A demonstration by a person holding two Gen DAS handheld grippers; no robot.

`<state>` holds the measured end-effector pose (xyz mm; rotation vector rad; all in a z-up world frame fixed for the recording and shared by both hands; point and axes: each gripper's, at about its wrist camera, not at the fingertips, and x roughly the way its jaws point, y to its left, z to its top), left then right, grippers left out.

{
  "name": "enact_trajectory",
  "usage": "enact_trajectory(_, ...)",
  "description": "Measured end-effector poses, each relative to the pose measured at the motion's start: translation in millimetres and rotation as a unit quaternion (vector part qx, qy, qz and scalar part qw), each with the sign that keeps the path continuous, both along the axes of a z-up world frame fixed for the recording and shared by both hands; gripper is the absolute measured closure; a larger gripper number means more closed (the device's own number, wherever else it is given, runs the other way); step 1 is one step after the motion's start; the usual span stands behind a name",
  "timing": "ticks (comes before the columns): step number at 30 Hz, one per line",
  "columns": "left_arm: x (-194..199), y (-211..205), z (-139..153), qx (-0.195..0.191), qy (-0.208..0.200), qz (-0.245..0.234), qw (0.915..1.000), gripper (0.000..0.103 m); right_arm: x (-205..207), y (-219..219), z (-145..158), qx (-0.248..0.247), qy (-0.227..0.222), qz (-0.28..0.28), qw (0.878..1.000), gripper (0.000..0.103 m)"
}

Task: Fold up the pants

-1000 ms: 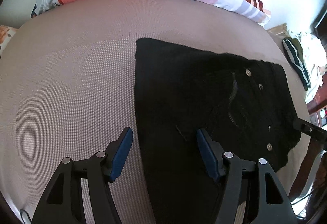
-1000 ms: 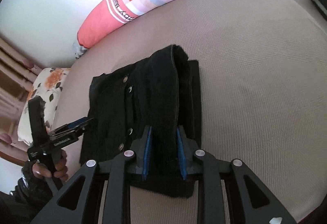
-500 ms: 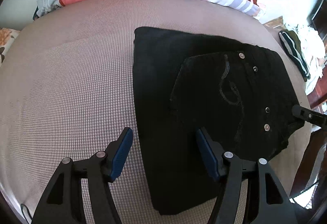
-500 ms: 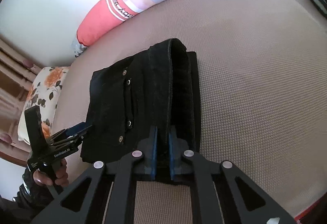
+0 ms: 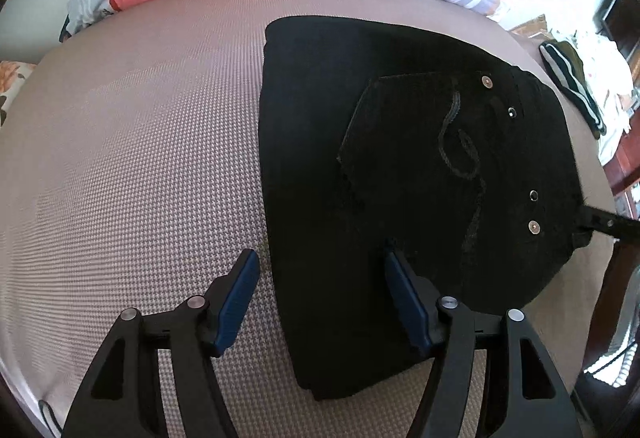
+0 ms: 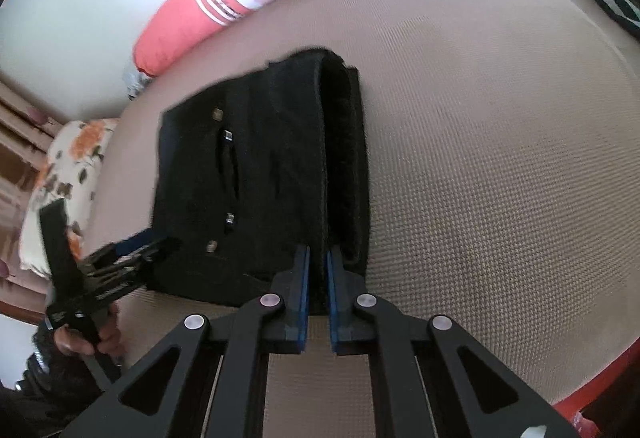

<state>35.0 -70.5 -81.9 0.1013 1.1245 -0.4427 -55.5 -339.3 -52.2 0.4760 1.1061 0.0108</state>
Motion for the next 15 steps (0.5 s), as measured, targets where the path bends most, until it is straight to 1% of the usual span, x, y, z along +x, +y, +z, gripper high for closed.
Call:
enact_trajectory(2, 1, 0, 0, 0.0, 0.001, 0.0, 1.0, 0.033, 4, -3, -7, 0.01, 0.004, -0.005, 1.0, 0.097)
enact_trajectory(6, 4, 3, -1, -0.001, 0.005, 0.002, 1.0, 0.029, 6, -4, -8, 0.017, 0.011, -0.003, 1.0, 0.096)
enact_trajectory(12, 9, 9, 1, -0.013, 0.018, 0.003, 0.9998, 0.029, 4, -8, -6, 0.032, 0.005, -0.01, 0.999, 0.092)
enact_trajectory(13, 10, 9, 3, -0.014, 0.018, 0.003, 0.9997, 0.029, 4, -8, -4, 0.025, 0.001, -0.006, 1.0, 0.091)
enact_trajectory(15, 11, 12, 4, -0.007, 0.012, 0.007, 0.9999, 0.029, 6, -6, -1, 0.001, 0.004, -0.002, 1.0, 0.079)
